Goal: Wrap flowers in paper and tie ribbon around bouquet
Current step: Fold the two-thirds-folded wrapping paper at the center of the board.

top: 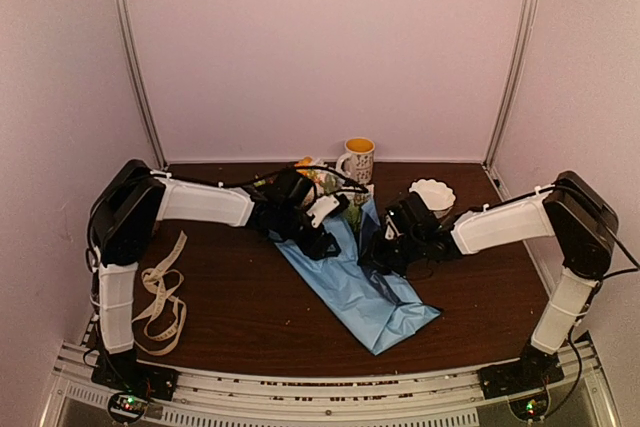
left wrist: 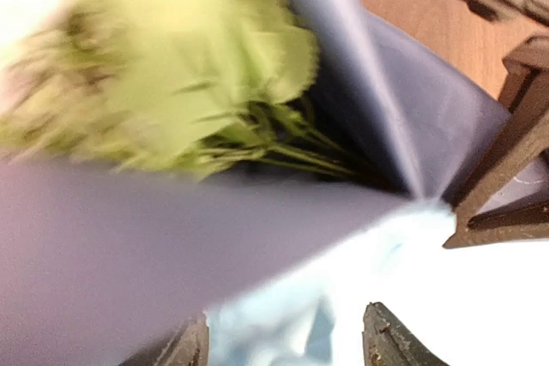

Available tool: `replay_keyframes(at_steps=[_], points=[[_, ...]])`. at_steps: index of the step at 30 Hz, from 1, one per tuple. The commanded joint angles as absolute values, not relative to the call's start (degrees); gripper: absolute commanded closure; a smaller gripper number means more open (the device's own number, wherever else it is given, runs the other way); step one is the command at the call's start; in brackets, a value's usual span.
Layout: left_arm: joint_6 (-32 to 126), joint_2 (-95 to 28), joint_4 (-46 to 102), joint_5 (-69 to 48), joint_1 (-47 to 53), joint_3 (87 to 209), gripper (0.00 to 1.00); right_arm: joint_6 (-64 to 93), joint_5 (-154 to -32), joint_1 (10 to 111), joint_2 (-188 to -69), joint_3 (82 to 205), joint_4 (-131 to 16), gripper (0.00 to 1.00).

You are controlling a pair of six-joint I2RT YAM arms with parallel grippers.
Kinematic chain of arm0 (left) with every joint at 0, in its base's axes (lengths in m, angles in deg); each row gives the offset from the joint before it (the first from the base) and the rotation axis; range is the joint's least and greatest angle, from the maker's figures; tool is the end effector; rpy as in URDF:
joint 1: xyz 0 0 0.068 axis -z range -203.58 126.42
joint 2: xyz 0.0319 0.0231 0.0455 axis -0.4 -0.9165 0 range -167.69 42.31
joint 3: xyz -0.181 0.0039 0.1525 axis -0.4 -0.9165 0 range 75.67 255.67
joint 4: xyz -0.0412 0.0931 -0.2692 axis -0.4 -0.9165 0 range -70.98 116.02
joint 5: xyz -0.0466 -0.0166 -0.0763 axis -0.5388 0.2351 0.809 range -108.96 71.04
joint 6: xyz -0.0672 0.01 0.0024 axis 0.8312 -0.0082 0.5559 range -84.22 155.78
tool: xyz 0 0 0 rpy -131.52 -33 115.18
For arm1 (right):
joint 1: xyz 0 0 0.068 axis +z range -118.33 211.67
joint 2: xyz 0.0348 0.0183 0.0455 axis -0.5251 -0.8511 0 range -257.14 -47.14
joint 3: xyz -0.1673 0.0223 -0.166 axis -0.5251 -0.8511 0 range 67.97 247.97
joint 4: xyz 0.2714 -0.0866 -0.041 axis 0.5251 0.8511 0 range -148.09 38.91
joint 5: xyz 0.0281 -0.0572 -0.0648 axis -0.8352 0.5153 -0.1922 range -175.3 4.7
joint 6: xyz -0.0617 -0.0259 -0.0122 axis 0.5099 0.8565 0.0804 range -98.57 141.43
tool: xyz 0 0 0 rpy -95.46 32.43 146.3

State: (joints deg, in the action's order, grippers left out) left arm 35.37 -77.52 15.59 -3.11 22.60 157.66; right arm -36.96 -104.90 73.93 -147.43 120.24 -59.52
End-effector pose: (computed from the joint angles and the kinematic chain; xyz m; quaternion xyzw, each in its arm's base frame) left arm 0.3143 -0.3489 0.0955 0.4111 0.8306 -0.2559 0.2749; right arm 0.2644 0.2649 0.0824 0.0662 0.9153 0.3814 0.1110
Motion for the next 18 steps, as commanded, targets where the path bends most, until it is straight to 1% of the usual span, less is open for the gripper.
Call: replay_keyframes(at_steps=[1,4,8,13,18], points=[[38.9,-75.3,17.9,-0.8,18.2,156.8,0.35,-34.7,-101.4,75.4,-147.1,122.6,-54.7,1.00],[39.4,-77.2,15.9,-1.7,16.7,159.0,0.35,-33.3,-99.9,76.2,-146.2,124.3,-52.1,1.00],[40.3,-79.1,17.2,0.8,16.7,161.1,0.36,-29.6,-96.0,78.0,-144.9,129.9,-45.5,1.00],[41.4,-81.9,17.0,0.6,16.8,163.7,0.36,-26.6,-90.6,80.5,-142.6,136.0,-38.9,1.00],[41.3,-83.4,16.4,-0.7,17.3,164.7,0.36,-24.3,-87.8,82.7,-142.8,140.9,-36.3,1.00]])
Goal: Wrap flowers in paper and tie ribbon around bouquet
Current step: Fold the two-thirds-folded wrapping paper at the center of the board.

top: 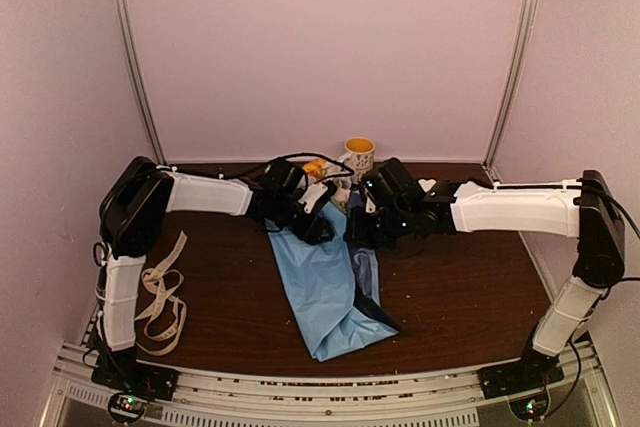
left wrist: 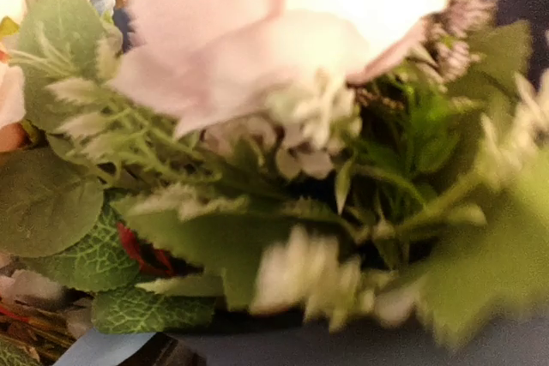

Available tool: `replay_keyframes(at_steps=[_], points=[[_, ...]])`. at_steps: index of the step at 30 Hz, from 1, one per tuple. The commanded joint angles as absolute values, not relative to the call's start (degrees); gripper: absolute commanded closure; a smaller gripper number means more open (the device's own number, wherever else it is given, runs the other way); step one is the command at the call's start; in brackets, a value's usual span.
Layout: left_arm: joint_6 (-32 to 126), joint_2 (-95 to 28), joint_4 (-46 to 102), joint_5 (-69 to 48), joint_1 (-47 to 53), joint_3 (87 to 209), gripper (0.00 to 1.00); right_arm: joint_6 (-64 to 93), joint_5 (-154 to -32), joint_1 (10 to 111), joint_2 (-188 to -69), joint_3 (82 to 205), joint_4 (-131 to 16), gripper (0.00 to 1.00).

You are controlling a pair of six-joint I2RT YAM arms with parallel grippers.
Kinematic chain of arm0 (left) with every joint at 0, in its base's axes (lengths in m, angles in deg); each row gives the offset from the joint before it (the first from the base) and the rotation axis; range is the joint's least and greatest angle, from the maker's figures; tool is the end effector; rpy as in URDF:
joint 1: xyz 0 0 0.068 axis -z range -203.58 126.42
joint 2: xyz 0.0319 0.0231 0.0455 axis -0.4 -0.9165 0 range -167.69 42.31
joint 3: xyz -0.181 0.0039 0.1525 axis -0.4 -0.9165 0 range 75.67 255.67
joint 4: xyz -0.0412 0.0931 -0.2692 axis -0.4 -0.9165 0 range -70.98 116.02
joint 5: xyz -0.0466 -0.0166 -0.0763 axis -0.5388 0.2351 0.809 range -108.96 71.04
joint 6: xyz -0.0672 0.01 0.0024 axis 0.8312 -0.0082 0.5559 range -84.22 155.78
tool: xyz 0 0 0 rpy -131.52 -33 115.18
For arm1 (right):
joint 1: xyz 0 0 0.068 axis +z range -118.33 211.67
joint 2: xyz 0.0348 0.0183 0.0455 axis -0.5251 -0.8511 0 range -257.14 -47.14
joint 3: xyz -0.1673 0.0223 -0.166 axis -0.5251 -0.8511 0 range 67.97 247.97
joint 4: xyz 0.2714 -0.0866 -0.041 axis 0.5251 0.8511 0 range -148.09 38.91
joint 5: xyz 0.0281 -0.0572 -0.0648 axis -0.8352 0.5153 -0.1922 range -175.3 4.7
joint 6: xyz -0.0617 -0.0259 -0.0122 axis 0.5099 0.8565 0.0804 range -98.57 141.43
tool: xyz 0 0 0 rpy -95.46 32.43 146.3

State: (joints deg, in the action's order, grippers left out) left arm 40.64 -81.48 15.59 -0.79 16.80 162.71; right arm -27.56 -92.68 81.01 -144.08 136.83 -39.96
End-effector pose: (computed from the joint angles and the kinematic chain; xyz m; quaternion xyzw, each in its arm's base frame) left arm 0.3595 -0.3279 0.0942 0.3353 0.8579 -0.2744 0.2762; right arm 0.2587 0.3118 0.1702 -0.0268 0.9259 0.3206 0.1982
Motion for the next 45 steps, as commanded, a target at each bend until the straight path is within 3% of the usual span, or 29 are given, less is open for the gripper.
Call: replay_keyframes(at_steps=[1,10,16,33,38,40,45], points=[[41.4,-83.9,16.2,-0.8,17.3,164.9,0.36,-23.9,-87.8,83.1,-143.3,141.9,-36.1,1.00],[42.9,-87.3,16.2,-0.4,17.5,165.7,0.36,-25.6,-92.3,84.5,-149.7,145.4,-39.6,1.00],[43.4,-86.6,17.0,0.6,16.6,165.6,0.36,-28.6,-98.0,84.4,-155.3,144.9,-43.0,0.93],[45.2,-71.3,20.3,6.1,11.7,157.2,0.32,-30.6,-97.5,84.1,-161.6,142.4,-45.6,0.91],[46.1,-68.5,20.9,8.4,11.2,153.7,0.30,-29.8,-98.4,84.0,-161.6,142.1,-46.6,0.75],[47.2,-67.7,22.2,10.2,11.1,151.8,0.29,-29.4,-99.5,84.0,-161.4,142.2,-48.0,0.60],[51.0,-67.0,27.6,14.7,11.2,148.0,0.27,-28.6,-101.7,84.1,-160.9,142.0,-51.5,0.36]])
